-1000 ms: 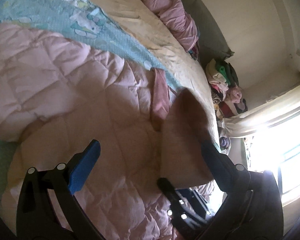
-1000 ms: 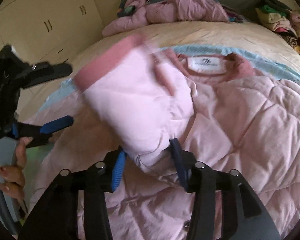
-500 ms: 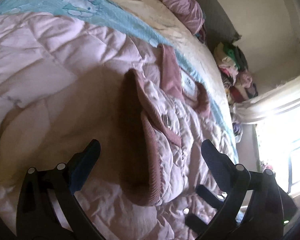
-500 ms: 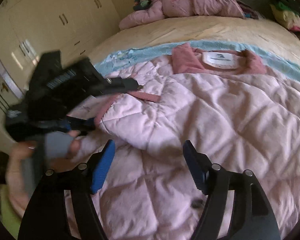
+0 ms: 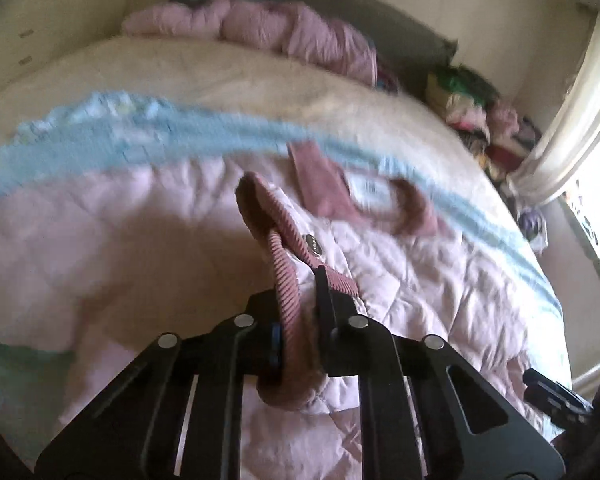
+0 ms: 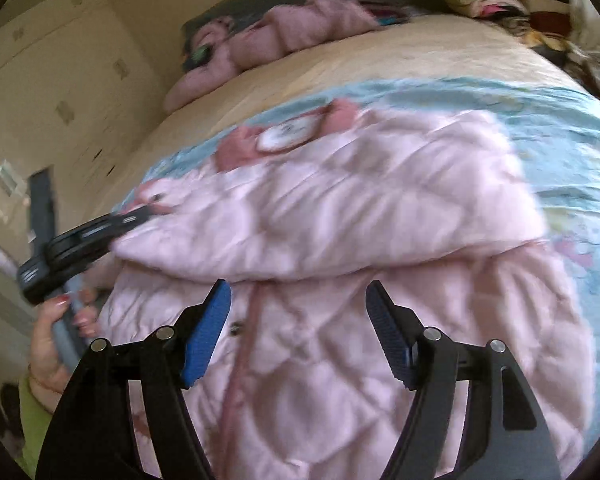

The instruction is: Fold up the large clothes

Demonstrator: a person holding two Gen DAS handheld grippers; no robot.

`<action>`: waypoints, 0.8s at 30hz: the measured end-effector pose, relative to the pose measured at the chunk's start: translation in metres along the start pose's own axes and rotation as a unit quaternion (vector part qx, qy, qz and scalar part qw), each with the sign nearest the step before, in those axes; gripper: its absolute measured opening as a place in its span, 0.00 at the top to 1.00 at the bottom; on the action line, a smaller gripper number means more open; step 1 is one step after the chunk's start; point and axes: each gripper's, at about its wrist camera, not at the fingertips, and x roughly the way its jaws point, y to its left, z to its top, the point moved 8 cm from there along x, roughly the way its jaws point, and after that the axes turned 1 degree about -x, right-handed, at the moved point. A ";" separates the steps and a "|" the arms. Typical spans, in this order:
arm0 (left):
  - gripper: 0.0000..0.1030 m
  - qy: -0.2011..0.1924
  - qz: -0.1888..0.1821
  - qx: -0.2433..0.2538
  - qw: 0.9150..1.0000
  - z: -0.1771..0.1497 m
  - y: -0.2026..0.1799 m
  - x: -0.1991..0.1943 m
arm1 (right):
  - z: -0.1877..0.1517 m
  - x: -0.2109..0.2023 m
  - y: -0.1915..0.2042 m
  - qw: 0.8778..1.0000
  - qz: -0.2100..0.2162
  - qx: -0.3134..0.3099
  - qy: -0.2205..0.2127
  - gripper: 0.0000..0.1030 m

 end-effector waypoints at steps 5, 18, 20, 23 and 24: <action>0.94 -0.018 0.014 -0.002 1.000 0.010 0.017 -0.010 | 0.021 -0.014 -0.035 0.997 -0.063 0.013 -0.038 0.33; 0.91 0.055 0.059 -0.011 0.997 -0.030 0.045 0.027 | 0.069 0.032 -0.042 0.994 -0.105 -0.003 -0.032 0.33; 0.89 0.056 0.058 -0.012 0.997 -0.031 0.047 0.028 | 0.077 0.042 -0.046 0.993 -0.111 0.001 -0.025 0.33; 0.85 0.063 0.063 -0.013 0.996 -0.034 0.050 0.031 | 0.086 0.057 -0.052 0.993 -0.121 0.002 -0.013 0.33; 0.85 0.065 0.064 -0.013 0.996 -0.035 0.051 0.033 | 0.086 0.062 -0.057 0.993 -0.117 0.009 -0.005 0.33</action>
